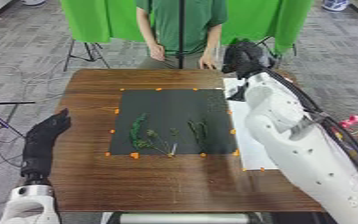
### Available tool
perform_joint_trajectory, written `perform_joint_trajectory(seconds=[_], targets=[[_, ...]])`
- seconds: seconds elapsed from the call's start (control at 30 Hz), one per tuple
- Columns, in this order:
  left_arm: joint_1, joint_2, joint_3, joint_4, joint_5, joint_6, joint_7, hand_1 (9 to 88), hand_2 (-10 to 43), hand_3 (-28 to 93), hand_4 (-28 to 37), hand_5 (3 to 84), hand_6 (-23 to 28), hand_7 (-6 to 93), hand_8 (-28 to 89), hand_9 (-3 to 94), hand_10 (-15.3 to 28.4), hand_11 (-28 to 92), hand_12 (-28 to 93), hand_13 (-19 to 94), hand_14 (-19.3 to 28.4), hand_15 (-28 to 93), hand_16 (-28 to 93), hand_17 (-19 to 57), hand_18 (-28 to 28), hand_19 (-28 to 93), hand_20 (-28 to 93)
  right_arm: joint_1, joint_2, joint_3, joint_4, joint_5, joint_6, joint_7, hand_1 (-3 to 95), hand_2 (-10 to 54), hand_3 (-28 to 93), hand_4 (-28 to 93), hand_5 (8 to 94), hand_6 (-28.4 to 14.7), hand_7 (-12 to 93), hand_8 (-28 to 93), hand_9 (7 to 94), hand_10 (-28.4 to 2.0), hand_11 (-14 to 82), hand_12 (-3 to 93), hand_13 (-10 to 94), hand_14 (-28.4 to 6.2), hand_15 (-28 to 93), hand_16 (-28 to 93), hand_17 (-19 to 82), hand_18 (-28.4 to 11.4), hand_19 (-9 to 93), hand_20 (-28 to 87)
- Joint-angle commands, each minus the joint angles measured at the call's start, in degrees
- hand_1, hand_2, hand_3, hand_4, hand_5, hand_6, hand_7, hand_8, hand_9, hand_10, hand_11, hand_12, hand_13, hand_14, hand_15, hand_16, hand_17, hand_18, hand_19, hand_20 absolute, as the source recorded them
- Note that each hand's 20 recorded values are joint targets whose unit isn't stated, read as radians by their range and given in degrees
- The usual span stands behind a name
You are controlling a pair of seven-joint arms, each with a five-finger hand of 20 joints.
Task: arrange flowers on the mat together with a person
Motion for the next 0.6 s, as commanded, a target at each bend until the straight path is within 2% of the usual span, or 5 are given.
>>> perform_joint_trajectory(seconds=[0.03, 0.1, 0.13, 0.23, 0.6], targets=[[0.98, -0.67, 1.05, 2.94, -4.19, 2.20, 0.78, 15.5, 25.7, 67, -28.1, 45.5, 4.9, 14.2, -7, 42.3, 13.2, 18, 13, 33, 17.5, 17, 1, 4.2, 12.1, 12, 17, 9.89, -13.93, -12.35, 5.28, 0.22, -5.14, -5.48, 94.2, -9.5, -28, 43, 78.1, 1.0, 25, 22, 91.8, -7.4, 8.5, 43.7, 94, 0.1, 50, 33, 63, -9.7, 93, 44], [1.03, -0.46, 1.40, 3.12, -4.55, 3.14, 0.56, 15.5, 29.5, 65, -28.2, 45.6, 4.9, 14.4, -7, 43.0, 13.3, 18, 13, 33, 17.6, 17, 1, 4.4, 12.1, 12, 17, 10.81, -15.88, -14.97, 6.93, 0.02, -6.82, -6.43, 94.2, -9.5, -28, 43, 78.0, 1.0, 25, 22, 91.8, -7.3, 8.5, 43.7, 94, 0.2, 50, 33, 63, -9.8, 93, 44], [1.11, -0.52, 1.33, 3.14, -4.69, 3.09, 0.47, 16.1, 30.7, 64, -28.2, 45.9, 4.8, 14.6, -7, 43.1, 13.3, 18, 13, 34, 17.6, 17, 1, 4.5, 12.1, 12, 17, 14.87, -14.05, -21.06, 7.77, 4.88, -4.13, -4.23, 94.2, -9.5, -28, 42, 78.0, 1.0, 25, 22, 91.8, -7.3, 8.5, 43.7, 94, 0.2, 50, 33, 63, -9.8, 93, 44], [0.73, -0.08, 1.94, 3.19, -4.56, 3.90, 0.47, 16.5, 32.6, 63, -28.2, 46.1, 4.9, 14.9, -8, 43.3, 13.4, 18, 13, 34, 17.7, 17, 1, 4.6, 12.2, 12, 17, 12.84, -18.10, -20.42, 10.35, 2.76, -8.43, -7.08, 94.2, -9.5, -28, 42, 78.0, 1.1, 25, 22, 91.8, -7.2, 8.5, 43.7, 94, 0.2, 50, 33, 63, -9.8, 93, 44], [-2.12, 1.24, 3.69, 3.50, -3.13, 2.87, -0.51, 16.4, 32.8, 63, -28.3, 45.7, 4.7, 15.2, -8, 43.2, 13.4, 18, 13, 34, 17.5, 17, 1, 4.7, 12.1, 12, 17, 12.09, -22.38, -25.09, 17.37, -1.12, -14.52, -10.54, 94.1, -9.5, -28, 42, 77.6, 1.4, 26, 21, 91.8, -7.0, 8.5, 43.8, 94, 0.2, 50, 34, 62, -9.7, 93, 44]])
